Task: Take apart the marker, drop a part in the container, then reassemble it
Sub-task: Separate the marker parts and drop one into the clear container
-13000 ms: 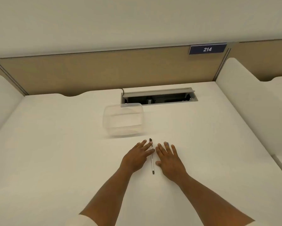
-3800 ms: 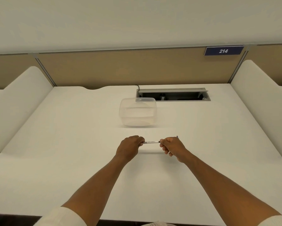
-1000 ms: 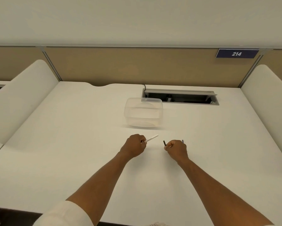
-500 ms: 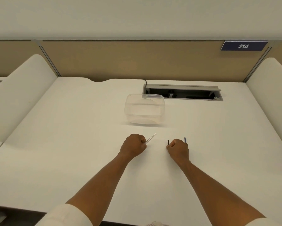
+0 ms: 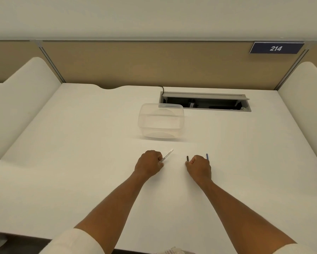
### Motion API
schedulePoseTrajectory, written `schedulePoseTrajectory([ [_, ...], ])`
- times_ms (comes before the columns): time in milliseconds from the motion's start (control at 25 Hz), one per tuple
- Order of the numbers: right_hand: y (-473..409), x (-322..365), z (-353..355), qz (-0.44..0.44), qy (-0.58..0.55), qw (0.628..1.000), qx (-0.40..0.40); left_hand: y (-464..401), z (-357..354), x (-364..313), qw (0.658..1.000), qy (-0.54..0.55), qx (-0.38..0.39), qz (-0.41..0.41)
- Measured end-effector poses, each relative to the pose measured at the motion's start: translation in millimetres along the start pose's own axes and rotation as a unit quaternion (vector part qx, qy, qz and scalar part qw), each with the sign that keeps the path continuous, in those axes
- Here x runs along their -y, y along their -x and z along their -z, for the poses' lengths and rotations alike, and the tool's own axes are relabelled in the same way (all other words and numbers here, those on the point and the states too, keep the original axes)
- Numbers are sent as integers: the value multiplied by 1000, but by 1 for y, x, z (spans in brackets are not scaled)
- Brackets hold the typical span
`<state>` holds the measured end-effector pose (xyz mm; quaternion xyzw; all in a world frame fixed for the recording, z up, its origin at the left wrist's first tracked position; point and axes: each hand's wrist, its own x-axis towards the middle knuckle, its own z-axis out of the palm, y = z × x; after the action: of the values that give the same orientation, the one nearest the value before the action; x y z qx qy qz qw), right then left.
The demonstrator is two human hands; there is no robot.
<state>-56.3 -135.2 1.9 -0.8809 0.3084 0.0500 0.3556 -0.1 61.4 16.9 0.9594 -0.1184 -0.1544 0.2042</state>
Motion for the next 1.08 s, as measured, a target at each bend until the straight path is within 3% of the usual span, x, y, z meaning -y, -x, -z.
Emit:
schedulePoseTrajectory([
  [520,0,-4,3,30,-13,999,-11,4,1,1,1000,-8,4,1],
  [640,3,-5,2,120,-29,992,-26,6,6,-3,1000,-7,2,-2],
  [840,12,12,-5,320,5,947,37,10,11,-24,1000,22,-11,-7],
  [1080,9,15,-7,360,68,930,14,18,17,-51,991,123,-51,-21],
])
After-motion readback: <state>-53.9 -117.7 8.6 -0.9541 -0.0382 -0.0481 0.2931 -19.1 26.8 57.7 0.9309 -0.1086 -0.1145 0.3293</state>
